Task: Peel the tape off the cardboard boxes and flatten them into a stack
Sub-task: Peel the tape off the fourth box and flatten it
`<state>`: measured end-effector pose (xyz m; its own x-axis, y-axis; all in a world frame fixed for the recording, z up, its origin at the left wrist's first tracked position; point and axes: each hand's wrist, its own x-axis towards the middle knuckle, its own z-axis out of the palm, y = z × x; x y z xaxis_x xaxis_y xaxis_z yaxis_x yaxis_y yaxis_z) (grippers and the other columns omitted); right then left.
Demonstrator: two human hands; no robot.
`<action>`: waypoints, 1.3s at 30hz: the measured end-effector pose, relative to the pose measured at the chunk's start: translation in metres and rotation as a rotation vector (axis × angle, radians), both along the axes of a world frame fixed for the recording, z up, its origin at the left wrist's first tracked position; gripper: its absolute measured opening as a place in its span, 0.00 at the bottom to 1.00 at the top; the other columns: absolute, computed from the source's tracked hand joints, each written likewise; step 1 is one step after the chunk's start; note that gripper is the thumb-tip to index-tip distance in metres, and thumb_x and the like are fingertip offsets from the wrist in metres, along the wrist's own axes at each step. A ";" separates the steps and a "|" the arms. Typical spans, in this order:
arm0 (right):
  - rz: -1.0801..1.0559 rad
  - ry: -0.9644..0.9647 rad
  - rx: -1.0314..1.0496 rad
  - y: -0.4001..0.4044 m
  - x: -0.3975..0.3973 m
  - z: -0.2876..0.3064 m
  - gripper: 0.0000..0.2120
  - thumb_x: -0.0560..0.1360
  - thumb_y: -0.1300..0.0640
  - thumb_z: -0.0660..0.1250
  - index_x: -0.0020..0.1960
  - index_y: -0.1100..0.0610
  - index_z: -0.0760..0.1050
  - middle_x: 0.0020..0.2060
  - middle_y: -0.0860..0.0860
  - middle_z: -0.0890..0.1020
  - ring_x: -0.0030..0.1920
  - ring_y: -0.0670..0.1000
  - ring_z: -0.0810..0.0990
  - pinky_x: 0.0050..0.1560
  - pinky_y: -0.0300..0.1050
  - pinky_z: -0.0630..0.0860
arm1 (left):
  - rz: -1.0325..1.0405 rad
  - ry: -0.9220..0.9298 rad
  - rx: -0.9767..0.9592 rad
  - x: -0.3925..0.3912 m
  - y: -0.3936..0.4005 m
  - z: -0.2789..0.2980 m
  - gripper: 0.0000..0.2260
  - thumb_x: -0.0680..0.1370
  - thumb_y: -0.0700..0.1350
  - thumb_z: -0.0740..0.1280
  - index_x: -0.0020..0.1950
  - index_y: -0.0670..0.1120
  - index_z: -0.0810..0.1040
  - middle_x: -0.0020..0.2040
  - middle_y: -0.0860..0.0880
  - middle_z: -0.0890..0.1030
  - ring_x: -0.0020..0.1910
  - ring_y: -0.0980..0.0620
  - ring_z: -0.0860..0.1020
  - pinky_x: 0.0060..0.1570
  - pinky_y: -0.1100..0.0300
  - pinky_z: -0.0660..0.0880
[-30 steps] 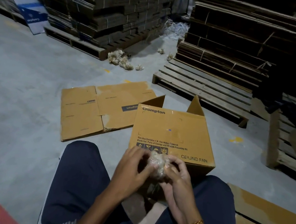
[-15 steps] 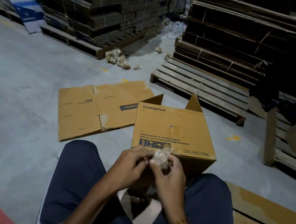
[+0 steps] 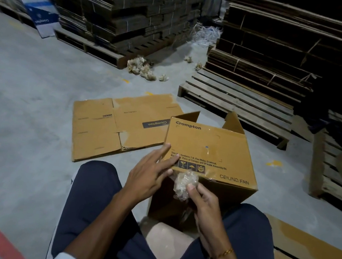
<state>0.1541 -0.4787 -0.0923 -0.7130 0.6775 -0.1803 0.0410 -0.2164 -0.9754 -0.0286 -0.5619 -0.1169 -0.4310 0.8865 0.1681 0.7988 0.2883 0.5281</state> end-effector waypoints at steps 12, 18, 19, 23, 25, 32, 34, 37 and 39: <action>0.266 -0.104 0.172 0.008 -0.013 0.005 0.12 0.81 0.52 0.65 0.61 0.50 0.83 0.59 0.51 0.77 0.63 0.45 0.77 0.71 0.46 0.71 | -0.036 -0.050 -0.036 -0.005 -0.011 0.018 0.24 0.82 0.57 0.49 0.77 0.59 0.66 0.80 0.57 0.57 0.79 0.62 0.48 0.77 0.58 0.49; 0.204 -0.026 0.086 0.009 -0.009 0.006 0.13 0.81 0.57 0.67 0.64 0.51 0.79 0.60 0.49 0.83 0.63 0.49 0.80 0.65 0.49 0.76 | 0.286 -0.262 0.283 0.049 -0.026 0.024 0.09 0.81 0.55 0.59 0.51 0.57 0.79 0.48 0.62 0.79 0.53 0.63 0.71 0.48 0.67 0.67; 0.149 -0.012 0.057 0.010 -0.009 0.005 0.12 0.80 0.58 0.69 0.63 0.53 0.79 0.59 0.51 0.84 0.62 0.51 0.81 0.63 0.49 0.78 | 0.272 -0.264 0.278 0.051 -0.027 0.023 0.10 0.81 0.57 0.60 0.52 0.57 0.79 0.48 0.62 0.79 0.54 0.63 0.71 0.48 0.69 0.66; -0.182 -0.019 0.125 -0.005 -0.017 0.003 0.03 0.78 0.61 0.71 0.49 0.59 0.77 0.43 0.52 0.86 0.45 0.48 0.84 0.44 0.39 0.79 | 0.327 -0.220 0.271 0.056 -0.018 0.021 0.10 0.80 0.57 0.66 0.53 0.53 0.80 0.47 0.59 0.77 0.52 0.58 0.69 0.48 0.70 0.65; -0.287 -0.080 0.295 -0.015 -0.019 0.002 0.03 0.79 0.57 0.71 0.46 0.55 0.80 0.42 0.49 0.85 0.43 0.43 0.84 0.42 0.38 0.78 | 0.370 -0.275 0.264 0.059 -0.014 0.022 0.09 0.78 0.56 0.68 0.51 0.52 0.80 0.46 0.58 0.77 0.52 0.56 0.68 0.47 0.72 0.64; -0.256 -0.212 0.512 -0.020 -0.025 -0.004 0.16 0.72 0.45 0.76 0.55 0.48 0.77 0.52 0.41 0.78 0.53 0.39 0.78 0.52 0.39 0.79 | 0.205 -0.830 0.347 0.035 -0.019 0.028 0.09 0.79 0.40 0.69 0.47 0.53 0.86 0.49 0.54 0.82 0.54 0.53 0.80 0.55 0.60 0.73; -0.231 -0.206 0.456 -0.019 -0.031 -0.003 0.13 0.74 0.46 0.74 0.57 0.46 0.78 0.54 0.41 0.80 0.54 0.41 0.79 0.54 0.41 0.78 | 0.236 -0.864 0.369 0.032 -0.017 0.033 0.09 0.80 0.37 0.68 0.49 0.50 0.85 0.52 0.49 0.82 0.54 0.56 0.81 0.53 0.66 0.73; -0.105 -0.060 0.160 -0.020 -0.036 0.005 0.09 0.79 0.54 0.70 0.58 0.48 0.82 0.54 0.46 0.85 0.56 0.47 0.83 0.53 0.37 0.78 | 0.286 -0.878 0.375 0.029 -0.015 0.032 0.07 0.79 0.41 0.71 0.55 0.51 0.80 0.58 0.47 0.80 0.56 0.57 0.79 0.50 0.71 0.74; -0.041 0.051 0.009 -0.023 -0.034 0.012 0.10 0.81 0.61 0.67 0.60 0.54 0.82 0.54 0.50 0.86 0.57 0.50 0.84 0.55 0.39 0.79 | 0.295 -0.856 0.346 0.026 -0.016 0.030 0.07 0.78 0.44 0.72 0.55 0.51 0.80 0.59 0.47 0.79 0.56 0.56 0.79 0.51 0.69 0.74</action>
